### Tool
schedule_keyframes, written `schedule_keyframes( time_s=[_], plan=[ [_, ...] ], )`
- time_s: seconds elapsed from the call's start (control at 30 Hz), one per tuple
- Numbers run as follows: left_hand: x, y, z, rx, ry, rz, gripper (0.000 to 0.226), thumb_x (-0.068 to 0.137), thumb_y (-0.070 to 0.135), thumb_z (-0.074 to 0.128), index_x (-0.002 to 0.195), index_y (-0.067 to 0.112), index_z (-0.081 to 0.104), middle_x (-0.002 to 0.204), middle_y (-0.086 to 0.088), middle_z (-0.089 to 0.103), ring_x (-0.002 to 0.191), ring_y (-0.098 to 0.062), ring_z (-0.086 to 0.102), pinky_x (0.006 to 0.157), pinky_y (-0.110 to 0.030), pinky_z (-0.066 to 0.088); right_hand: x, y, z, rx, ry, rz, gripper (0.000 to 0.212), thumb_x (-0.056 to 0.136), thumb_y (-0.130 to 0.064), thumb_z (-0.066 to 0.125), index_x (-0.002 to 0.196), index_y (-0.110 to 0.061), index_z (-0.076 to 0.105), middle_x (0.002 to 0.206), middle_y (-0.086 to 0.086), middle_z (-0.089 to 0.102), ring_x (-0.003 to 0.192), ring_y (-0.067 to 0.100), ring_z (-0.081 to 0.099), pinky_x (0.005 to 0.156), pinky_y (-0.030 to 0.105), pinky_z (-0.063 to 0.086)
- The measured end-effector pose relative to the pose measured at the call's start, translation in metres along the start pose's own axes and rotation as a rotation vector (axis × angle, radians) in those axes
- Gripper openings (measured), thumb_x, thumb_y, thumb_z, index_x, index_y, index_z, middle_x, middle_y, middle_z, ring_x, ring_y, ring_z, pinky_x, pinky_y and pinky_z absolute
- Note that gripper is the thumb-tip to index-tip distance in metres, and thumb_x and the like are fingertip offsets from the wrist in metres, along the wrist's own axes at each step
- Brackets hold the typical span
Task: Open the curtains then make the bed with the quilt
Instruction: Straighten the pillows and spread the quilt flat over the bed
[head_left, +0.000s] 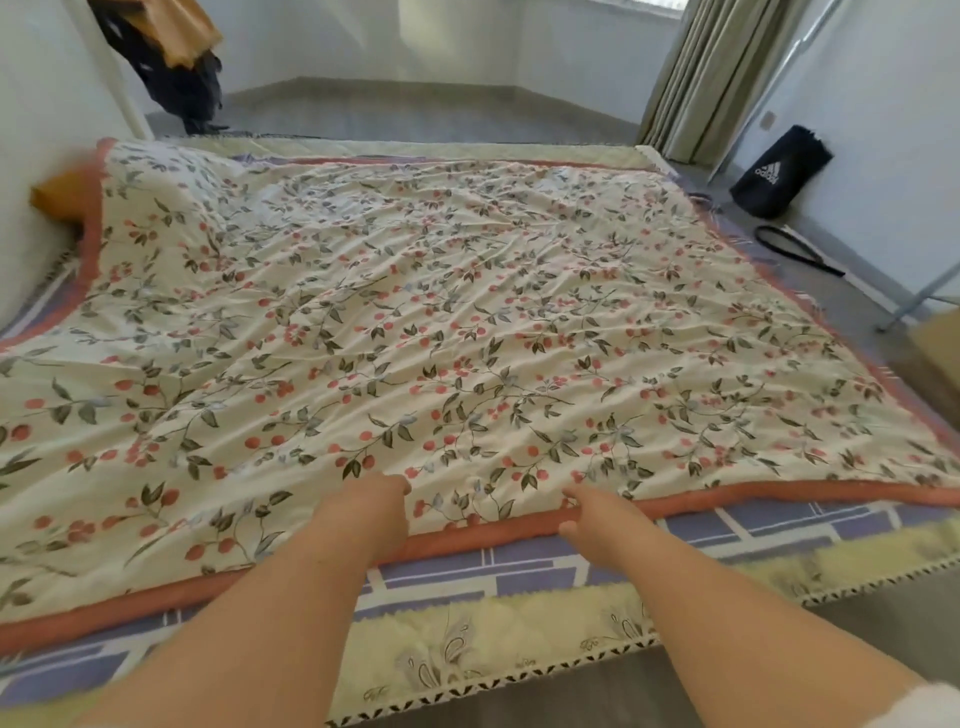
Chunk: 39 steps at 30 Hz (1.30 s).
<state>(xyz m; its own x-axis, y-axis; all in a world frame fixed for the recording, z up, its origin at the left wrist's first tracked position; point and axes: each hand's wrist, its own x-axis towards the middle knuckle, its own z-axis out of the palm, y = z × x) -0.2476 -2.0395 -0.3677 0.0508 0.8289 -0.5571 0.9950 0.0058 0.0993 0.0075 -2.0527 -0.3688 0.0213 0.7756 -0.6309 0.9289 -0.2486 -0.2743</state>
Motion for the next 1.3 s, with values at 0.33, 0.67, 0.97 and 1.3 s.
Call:
schedule_keyframes(
  time_s=[0.33, 0.67, 0.97, 1.3],
  plan=[
    [0.086, -0.007, 0.056, -0.001, -0.135, -0.003, 0.052, 0.088, 0.014, 0.046, 0.138, 0.027, 0.039, 0.128, -0.005, 0.05, 0.111, -0.026, 0.053, 0.089, -0.037, 0.051, 0.09, 0.014, 0.027, -0.114, -0.089, -0.009, 0.054, 0.095, -0.026, 0.047, 0.146, -0.027, 0.029, 0.141, 0.004, 0.046, 0.118, 0.025, 0.052, 0.094, 0.037, 0.047],
    [0.163, 0.049, 0.164, -0.048, -0.154, -0.098, 0.055, 0.08, 0.042, 0.058, 0.132, 0.028, 0.041, 0.133, 0.001, 0.044, 0.121, -0.025, 0.042, 0.098, -0.047, 0.035, 0.214, 0.094, 0.065, -0.42, -0.155, -0.091, 0.057, 0.089, -0.033, 0.051, 0.142, -0.033, 0.029, 0.144, -0.001, 0.035, 0.127, 0.027, 0.04, 0.1, 0.049, 0.038],
    [0.206, 0.084, 0.18, 0.189, -0.215, -0.298, 0.04, 0.083, 0.004, 0.048, 0.12, 0.016, 0.055, 0.137, -0.007, 0.046, 0.106, -0.027, 0.057, 0.073, -0.035, 0.043, 0.248, 0.128, 0.099, -0.664, 0.121, -0.287, 0.024, 0.077, -0.004, 0.048, 0.093, -0.017, 0.061, 0.101, 0.006, 0.06, 0.094, 0.029, 0.058, 0.069, 0.035, 0.032],
    [0.153, 0.135, 0.17, 0.274, -0.585, -0.198, 0.05, 0.091, 0.008, 0.043, 0.14, 0.013, 0.036, 0.146, -0.007, 0.037, 0.122, -0.023, 0.049, 0.094, -0.031, 0.044, 0.205, 0.163, 0.074, -0.612, -0.265, -0.242, 0.04, 0.084, -0.004, 0.045, 0.118, -0.022, 0.055, 0.116, 0.007, 0.059, 0.103, 0.028, 0.057, 0.085, 0.039, 0.037]
  ],
)
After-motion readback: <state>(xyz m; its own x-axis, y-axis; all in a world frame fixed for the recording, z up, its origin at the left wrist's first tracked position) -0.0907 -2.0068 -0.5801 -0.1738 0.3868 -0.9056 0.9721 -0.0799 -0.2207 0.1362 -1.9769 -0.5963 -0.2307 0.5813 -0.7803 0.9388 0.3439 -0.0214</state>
